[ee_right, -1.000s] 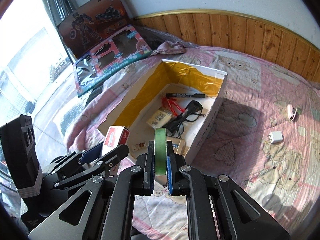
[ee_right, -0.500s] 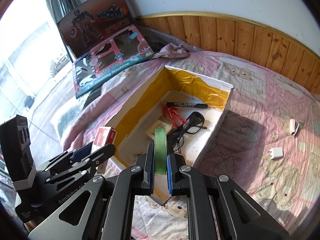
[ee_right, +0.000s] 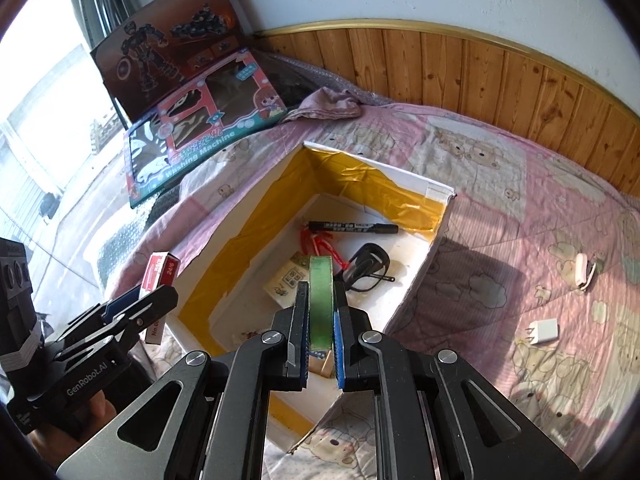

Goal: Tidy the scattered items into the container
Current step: 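Hold the green tape roll with right gripper while left gripper holds the staples box above the box, then lower into the box and open right gripper while left gripper releases the staples box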

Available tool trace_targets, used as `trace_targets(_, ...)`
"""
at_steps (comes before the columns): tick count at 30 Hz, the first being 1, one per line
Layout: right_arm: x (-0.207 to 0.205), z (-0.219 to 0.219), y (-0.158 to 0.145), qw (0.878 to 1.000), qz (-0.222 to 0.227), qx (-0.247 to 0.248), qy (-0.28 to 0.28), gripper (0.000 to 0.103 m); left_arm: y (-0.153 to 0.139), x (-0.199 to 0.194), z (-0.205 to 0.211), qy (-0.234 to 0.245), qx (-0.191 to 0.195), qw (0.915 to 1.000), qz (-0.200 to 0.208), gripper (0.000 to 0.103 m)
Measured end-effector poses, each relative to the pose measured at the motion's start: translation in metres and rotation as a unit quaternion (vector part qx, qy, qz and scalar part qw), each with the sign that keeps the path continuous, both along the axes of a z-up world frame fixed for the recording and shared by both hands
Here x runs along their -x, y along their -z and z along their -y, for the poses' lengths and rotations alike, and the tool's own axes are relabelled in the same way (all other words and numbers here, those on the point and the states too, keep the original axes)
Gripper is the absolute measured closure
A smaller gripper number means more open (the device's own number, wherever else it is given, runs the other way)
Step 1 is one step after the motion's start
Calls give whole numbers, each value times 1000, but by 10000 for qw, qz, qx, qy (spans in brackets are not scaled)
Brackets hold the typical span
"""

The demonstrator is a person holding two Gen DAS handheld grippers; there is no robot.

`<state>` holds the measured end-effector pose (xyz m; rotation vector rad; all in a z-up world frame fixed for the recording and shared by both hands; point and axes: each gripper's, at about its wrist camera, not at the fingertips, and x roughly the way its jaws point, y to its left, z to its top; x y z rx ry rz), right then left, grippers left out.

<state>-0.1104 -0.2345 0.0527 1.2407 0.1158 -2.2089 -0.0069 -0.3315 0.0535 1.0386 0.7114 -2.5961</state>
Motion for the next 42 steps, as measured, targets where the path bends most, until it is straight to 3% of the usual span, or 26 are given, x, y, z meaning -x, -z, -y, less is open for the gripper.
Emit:
trace_targets(9, 47, 2, 18, 9994, 36, -326, 141, 93, 17, 19, -18, 315, -10, 9994, 174, 64)
trace_targets(18, 85, 14, 48, 9979, 386, -487, 174, 93, 31, 34, -14, 270, 148, 9982, 506, 64)
trace_targets(32, 116, 23, 72, 9950, 360, -922, 138, 91, 54, 49, -8, 193, 95, 9950, 971, 64)
trace_targets(34, 119, 23, 77, 9949, 371, -929, 127, 88, 58, 50, -8, 201, 78, 9944, 1039, 64)
trace_targets(36, 120, 20, 79, 9952, 366, -890, 167, 77, 59, 48, -8, 157, 78, 9941, 1070, 62)
trace_targets(38, 119, 14, 77, 9961, 406, -764, 185, 76, 59, 46, -9, 114, 110, 9939, 1090, 56)
trace_targets(42, 108, 1, 64, 9980, 430, -418, 210, 76, 56, 40, -9, 60, 97, 9942, 1066, 55)
